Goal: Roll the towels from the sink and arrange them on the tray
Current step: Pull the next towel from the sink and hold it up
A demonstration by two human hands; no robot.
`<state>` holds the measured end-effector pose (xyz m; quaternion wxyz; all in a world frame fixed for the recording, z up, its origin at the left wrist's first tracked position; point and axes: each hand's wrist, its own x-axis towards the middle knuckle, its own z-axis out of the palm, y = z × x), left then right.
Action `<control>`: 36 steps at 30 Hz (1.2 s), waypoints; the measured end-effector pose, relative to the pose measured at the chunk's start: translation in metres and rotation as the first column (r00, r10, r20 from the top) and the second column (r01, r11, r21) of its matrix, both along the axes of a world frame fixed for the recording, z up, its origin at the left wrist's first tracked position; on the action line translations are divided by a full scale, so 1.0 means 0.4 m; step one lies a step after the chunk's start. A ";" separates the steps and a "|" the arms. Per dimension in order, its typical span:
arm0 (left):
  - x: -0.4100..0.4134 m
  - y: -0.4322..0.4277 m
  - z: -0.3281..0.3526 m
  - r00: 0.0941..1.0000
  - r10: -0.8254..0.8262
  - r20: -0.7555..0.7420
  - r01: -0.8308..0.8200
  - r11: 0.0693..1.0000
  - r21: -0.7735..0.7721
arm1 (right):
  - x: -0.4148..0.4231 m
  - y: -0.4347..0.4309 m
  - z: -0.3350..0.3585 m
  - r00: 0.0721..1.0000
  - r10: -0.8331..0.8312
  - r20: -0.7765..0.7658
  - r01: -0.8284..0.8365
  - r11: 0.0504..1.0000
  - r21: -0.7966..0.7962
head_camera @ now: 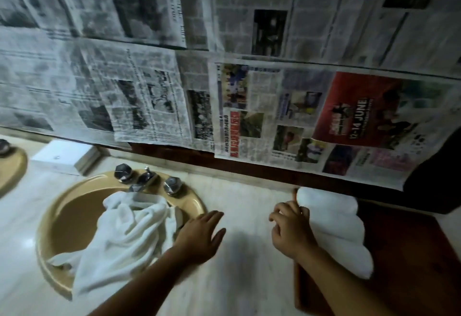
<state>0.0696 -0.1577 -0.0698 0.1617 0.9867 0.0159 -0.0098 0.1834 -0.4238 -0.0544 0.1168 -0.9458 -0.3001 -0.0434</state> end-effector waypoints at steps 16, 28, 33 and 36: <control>-0.088 0.506 -0.037 0.976 0.001 -0.217 0.042 0.980 0.196 | -0.154 0.756 -0.066 0.830 -0.115 -0.545 0.176 0.983 0.060; -0.080 0.547 0.032 0.985 0.133 -0.113 -0.132 0.991 0.020 | -0.135 0.742 0.322 0.945 -0.067 -0.320 0.287 0.637 0.716; -0.053 0.493 0.204 0.982 0.132 0.133 -0.075 0.928 -0.366 | -0.129 0.722 0.582 0.977 -0.014 -0.212 0.199 0.419 0.886; -0.018 0.449 0.367 0.951 0.097 0.295 0.082 0.837 -0.541 | -0.115 0.708 0.705 0.969 0.084 -0.230 0.202 0.263 0.944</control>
